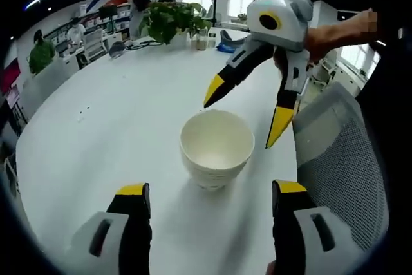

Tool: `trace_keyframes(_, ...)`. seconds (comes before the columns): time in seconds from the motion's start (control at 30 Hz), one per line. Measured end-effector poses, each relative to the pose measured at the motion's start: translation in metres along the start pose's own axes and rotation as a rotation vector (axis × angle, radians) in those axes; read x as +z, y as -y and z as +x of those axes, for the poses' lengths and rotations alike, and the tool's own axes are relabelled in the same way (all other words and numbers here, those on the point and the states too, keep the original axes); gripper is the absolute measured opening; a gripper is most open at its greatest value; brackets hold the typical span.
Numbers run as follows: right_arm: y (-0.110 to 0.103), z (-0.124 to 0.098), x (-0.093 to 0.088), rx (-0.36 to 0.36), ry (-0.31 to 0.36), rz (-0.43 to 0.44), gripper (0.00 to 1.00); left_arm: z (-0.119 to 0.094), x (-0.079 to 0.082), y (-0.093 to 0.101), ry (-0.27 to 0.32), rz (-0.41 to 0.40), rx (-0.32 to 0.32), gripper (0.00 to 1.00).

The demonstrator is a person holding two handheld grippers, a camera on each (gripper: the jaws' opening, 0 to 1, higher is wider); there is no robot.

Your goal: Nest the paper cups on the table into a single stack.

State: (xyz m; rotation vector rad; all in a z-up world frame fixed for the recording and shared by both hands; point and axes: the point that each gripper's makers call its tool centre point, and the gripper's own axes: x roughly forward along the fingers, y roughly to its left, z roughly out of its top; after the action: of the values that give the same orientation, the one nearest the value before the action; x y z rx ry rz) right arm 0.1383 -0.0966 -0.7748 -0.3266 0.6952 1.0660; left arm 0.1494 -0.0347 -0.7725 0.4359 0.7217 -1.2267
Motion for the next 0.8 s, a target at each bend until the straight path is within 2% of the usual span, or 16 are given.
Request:
trace_keyframes(0.17, 0.002, 0.015, -0.003, 0.014, -0.029, -0.057, 0.60, 0.008, 0.005, 0.002, -0.020, 0.054, -0.003, 0.64)
trace_keyframes(0.2, 0.000, 0.018, -0.004, 0.026, -0.045, -0.083, 0.59, 0.013, 0.005, -0.003, -0.021, 0.062, -0.007, 0.62)
trace_keyframes(0.33, 0.000, 0.027, -0.007, 0.038, -0.072, -0.126, 0.52, 0.024, 0.006, 0.001, -0.038, 0.073, -0.025, 0.56)
trace_keyframes(0.37, 0.001, 0.029, -0.008, 0.043, -0.074, -0.129, 0.49, 0.025, 0.007, 0.004, -0.043, 0.078, -0.028, 0.50)
trace_keyframes(0.43, -0.002, 0.029, -0.005, 0.055, -0.073, -0.137, 0.37, 0.028, 0.010, 0.005, -0.043, 0.082, -0.036, 0.41)
trace_keyframes(0.47, -0.007, 0.029, -0.004, 0.080, -0.081, -0.149, 0.35, 0.030, 0.010, 0.003, -0.045, 0.082, -0.032, 0.41)
trace_keyframes(0.5, -0.003, 0.030, -0.003, 0.058, -0.088, -0.163, 0.36, 0.031, 0.011, 0.000, -0.047, 0.081, -0.028, 0.40)
trace_keyframes(0.67, 0.004, 0.031, -0.001, 0.068, -0.100, -0.169, 0.35, 0.032, 0.013, -0.003, -0.057, 0.087, -0.044, 0.39)
trace_keyframes(0.73, 0.008, 0.031, 0.003, 0.068, -0.102, -0.175, 0.35, 0.032, 0.013, -0.015, -0.056, 0.088, -0.043, 0.39)
trace_keyframes(0.8, 0.014, 0.031, 0.008, 0.064, -0.105, -0.182, 0.35, 0.033, 0.017, -0.017, -0.058, 0.093, -0.038, 0.39)
